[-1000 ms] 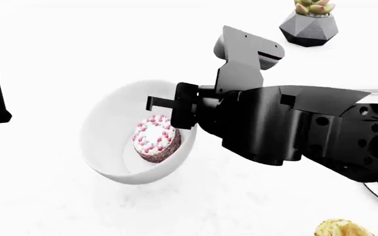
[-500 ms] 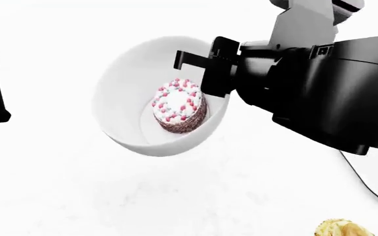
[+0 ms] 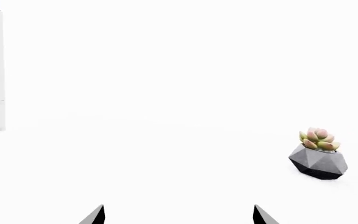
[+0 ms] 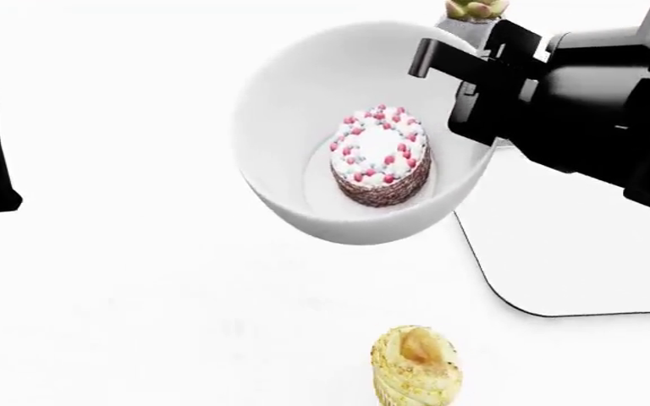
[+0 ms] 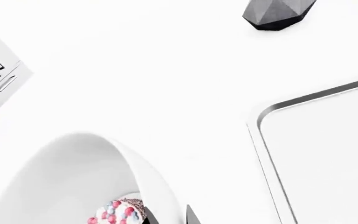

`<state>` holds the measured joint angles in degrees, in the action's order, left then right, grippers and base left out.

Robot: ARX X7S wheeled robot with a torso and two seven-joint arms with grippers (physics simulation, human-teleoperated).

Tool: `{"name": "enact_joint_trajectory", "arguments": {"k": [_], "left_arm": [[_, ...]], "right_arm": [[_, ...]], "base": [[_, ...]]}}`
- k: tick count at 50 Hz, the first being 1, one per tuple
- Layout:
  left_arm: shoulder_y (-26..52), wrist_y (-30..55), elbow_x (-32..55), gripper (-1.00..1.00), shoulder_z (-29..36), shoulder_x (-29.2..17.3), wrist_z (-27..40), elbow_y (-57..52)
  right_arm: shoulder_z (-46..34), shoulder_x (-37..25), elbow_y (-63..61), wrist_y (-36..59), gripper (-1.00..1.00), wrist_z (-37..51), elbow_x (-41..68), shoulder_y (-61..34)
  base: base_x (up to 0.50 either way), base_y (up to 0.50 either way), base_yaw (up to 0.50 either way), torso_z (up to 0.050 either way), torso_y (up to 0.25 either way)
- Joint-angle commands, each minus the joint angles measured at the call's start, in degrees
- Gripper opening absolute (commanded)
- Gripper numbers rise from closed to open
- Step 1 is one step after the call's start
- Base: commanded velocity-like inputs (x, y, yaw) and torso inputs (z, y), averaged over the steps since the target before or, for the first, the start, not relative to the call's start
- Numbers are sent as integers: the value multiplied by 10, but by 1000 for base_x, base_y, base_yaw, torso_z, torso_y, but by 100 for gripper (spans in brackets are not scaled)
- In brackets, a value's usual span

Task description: Pick up the bowl with cake and place it on the tray. Pick up the cupcake and place it on the tray.

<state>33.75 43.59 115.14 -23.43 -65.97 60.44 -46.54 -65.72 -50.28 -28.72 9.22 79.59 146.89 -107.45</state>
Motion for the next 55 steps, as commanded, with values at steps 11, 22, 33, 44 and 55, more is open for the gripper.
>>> {"name": "enact_joint_trajectory", "arguments": {"k": [11, 22, 33, 44, 55], "left_arm": [[-1, 1, -2, 100, 2, 3, 0, -1], [-2, 2, -3, 100, 1, 4, 0, -4], [-2, 2, -2, 100, 0, 4, 0, -4], [-2, 3, -3, 100, 0, 5, -1, -4], [0, 2, -2, 100, 3, 5, 0, -5]], "right_arm": [[22, -42, 2, 6, -100, -19, -11, -7], [21, -78, -4, 20, -100, -53, -33, 15], [18, -70, 12, 27, -100, -68, -54, 19], [28, -66, 32, -15, -100, -79, -88, 30], [28, -77, 28, 1, -100, -80, -87, 29]], "base": [[-33, -500, 0, 1, 1], [10, -499, 0, 0, 1], [126, -265, 0, 0, 2], [0, 0, 0, 1, 1], [429, -6, 0, 0, 2]]}}
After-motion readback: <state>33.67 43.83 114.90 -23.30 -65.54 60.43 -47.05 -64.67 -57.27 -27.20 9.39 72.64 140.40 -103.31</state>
